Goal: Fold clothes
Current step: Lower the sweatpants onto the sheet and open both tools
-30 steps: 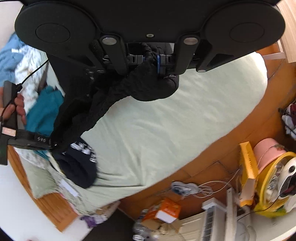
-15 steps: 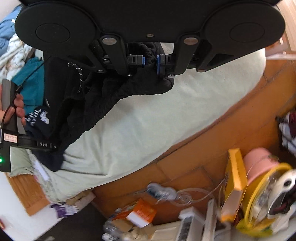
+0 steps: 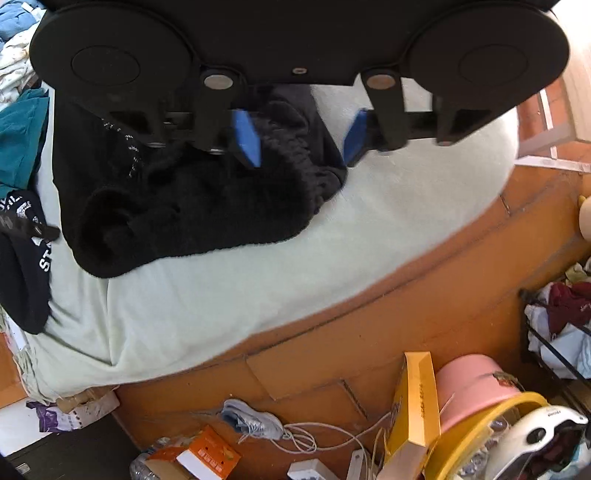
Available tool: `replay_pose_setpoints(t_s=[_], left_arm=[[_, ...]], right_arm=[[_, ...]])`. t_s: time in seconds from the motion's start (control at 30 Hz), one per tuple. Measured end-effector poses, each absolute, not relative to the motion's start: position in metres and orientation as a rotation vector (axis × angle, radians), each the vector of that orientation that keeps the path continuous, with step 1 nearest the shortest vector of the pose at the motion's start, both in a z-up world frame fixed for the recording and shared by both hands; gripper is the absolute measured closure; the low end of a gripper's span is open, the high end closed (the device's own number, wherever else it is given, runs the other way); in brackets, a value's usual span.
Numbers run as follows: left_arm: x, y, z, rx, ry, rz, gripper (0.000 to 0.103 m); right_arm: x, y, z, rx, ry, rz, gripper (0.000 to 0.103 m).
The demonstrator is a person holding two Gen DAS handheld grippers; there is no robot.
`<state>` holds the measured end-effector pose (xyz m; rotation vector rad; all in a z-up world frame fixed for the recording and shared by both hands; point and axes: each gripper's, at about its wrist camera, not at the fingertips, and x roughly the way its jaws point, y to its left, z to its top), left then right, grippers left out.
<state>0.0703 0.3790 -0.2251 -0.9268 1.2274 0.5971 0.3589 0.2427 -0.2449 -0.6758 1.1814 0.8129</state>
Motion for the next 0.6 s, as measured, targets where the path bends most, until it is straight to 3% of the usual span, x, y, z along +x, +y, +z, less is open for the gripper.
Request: replay_pose_setpoints(t_s=[0.13,0.2,0.27,0.6], left_arm=[[0.07,0.375,-0.201,-0.846,1.176,0.466,0.036],[0.072,0.369,-0.191,-0.786,1.155,0.388,0.026],[0.074,0.362,-0.185,-0.72,1.151,0.34,0.025],[0.104,0.291,-0.199,-0.369,1.257,0.178,0.025]], right_arm=[[0.342,0.19,-0.212,-0.513,1.191,0.778,0.022],[0.327,0.148,-0.192,-0.4,1.18,0.741,0.013],[0.303,0.094,-0.177,-0.3,1.166,0.666,0.002],[0.158,-0.127,-0.177,0.039,1.316,0.06,0.001]])
